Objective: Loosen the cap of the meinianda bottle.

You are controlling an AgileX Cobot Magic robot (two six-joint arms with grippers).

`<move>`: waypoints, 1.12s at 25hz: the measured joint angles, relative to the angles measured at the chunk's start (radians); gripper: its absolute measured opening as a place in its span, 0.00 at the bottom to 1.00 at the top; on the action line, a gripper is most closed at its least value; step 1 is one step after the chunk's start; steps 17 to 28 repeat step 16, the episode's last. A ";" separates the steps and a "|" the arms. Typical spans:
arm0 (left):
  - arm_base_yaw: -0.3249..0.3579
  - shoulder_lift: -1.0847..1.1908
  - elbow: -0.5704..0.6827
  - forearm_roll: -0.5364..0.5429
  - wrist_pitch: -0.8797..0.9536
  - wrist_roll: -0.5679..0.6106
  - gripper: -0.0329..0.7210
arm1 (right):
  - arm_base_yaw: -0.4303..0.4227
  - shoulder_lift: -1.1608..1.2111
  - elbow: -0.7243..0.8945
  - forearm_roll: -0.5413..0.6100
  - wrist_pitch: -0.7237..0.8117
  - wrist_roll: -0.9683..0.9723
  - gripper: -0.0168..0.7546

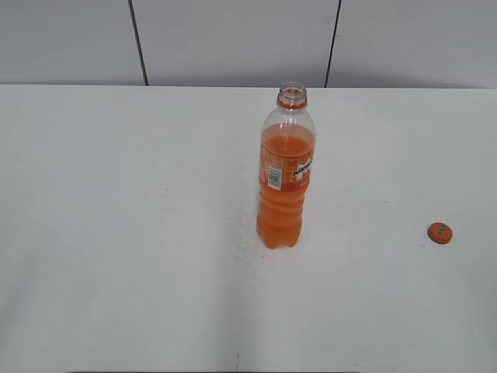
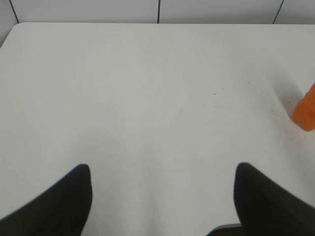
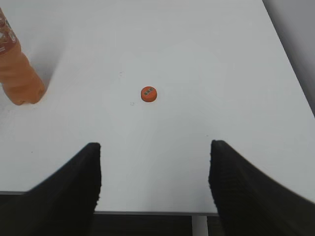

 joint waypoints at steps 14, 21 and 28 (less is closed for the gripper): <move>0.000 0.000 0.000 0.000 0.000 0.000 0.76 | 0.000 0.000 0.000 -0.007 0.000 0.000 0.69; 0.000 0.000 0.000 0.000 0.000 0.000 0.76 | 0.000 0.000 0.000 -0.007 0.000 0.000 0.69; 0.000 0.000 0.000 0.000 0.000 0.000 0.76 | 0.000 0.000 0.000 -0.007 0.000 0.000 0.69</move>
